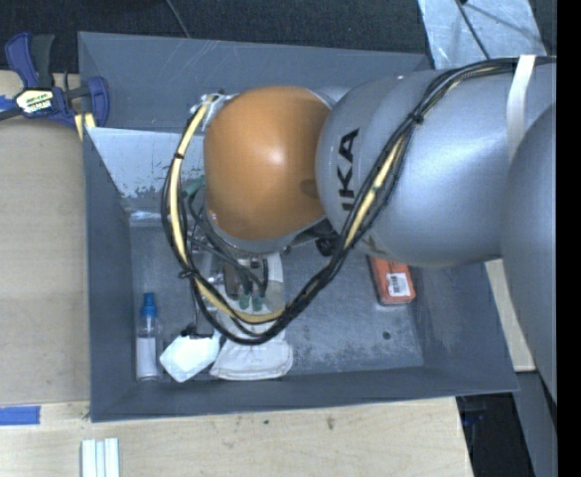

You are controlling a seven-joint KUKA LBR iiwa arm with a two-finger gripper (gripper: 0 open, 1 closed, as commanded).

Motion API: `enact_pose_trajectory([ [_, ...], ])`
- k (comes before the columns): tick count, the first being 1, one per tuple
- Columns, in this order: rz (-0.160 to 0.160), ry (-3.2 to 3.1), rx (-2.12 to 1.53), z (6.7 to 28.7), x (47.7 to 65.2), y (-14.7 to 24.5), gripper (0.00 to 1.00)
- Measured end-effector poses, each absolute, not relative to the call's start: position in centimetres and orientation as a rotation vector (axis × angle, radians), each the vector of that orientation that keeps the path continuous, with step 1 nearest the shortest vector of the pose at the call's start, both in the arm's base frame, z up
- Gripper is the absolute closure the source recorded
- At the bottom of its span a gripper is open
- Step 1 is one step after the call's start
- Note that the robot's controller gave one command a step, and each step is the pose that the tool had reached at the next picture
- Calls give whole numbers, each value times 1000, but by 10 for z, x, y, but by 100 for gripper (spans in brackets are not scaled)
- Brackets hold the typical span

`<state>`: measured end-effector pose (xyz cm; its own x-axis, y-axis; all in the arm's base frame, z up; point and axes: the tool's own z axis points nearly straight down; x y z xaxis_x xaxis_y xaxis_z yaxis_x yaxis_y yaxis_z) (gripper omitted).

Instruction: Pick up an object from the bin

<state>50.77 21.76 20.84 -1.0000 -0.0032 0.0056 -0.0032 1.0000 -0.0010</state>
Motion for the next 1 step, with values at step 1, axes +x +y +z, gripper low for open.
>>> enact_pose_trajectory([
  [1,-2,-3144,0,213,510,217,0],
])
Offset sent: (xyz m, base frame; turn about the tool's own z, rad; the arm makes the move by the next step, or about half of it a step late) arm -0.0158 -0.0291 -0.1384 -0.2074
